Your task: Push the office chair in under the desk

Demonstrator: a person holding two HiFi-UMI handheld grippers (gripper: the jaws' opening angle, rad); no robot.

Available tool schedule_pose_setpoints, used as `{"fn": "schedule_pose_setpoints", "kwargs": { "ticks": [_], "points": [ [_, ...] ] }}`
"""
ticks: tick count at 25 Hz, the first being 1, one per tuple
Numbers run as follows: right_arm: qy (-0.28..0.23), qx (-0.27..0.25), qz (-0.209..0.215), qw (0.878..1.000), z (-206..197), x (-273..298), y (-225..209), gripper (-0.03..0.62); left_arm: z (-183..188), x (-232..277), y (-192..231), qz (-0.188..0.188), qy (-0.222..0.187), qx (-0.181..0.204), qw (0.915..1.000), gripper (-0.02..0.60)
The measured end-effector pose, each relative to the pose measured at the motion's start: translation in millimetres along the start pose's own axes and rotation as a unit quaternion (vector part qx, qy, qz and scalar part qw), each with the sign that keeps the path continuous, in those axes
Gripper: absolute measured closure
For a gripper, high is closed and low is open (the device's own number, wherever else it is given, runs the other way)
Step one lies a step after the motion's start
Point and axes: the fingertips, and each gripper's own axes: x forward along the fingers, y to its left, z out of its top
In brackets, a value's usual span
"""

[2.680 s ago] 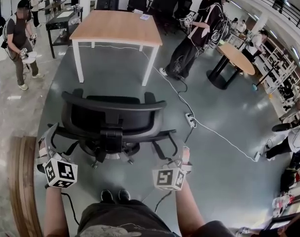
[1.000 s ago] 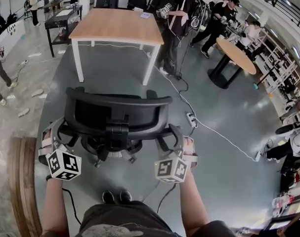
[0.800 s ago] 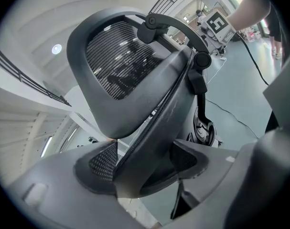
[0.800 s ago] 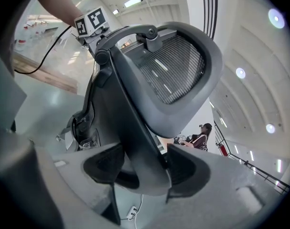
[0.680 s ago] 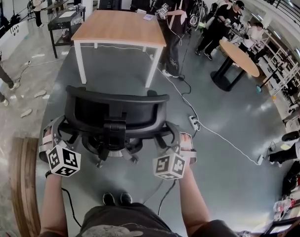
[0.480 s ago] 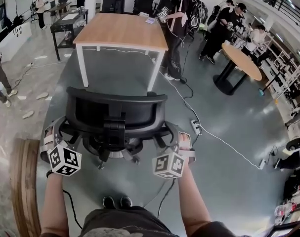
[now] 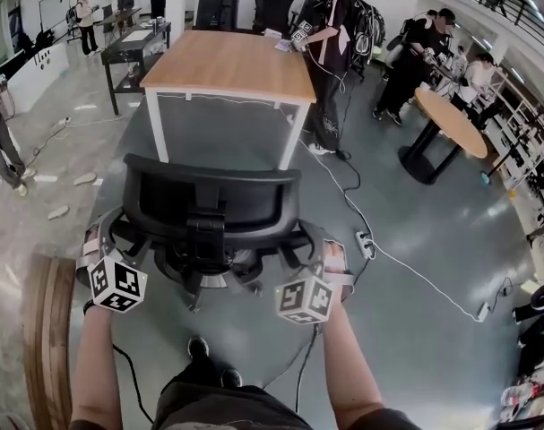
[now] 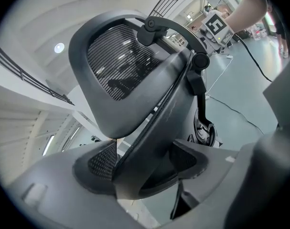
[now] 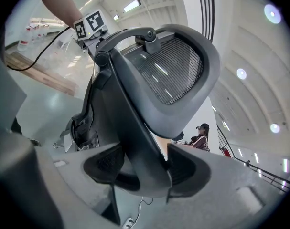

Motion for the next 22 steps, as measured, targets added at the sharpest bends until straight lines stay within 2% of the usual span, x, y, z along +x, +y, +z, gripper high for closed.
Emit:
{"fn": "schedule_pose_setpoints", "kwargs": {
  "ticks": [11,22],
  "points": [
    [0.005,0.008,-0.012,1.0,-3.8,51.5,-23.1,0.327,8.6,44.6,23.6,0.025,-0.035,0.011,0.999,0.236],
    [0.024,0.019,-0.022,0.999,15.3,122.9,-44.2,0.326,-1.3,110.9,74.7,0.011,-0.039,0.01,0.9991,0.235]
  ]
}}
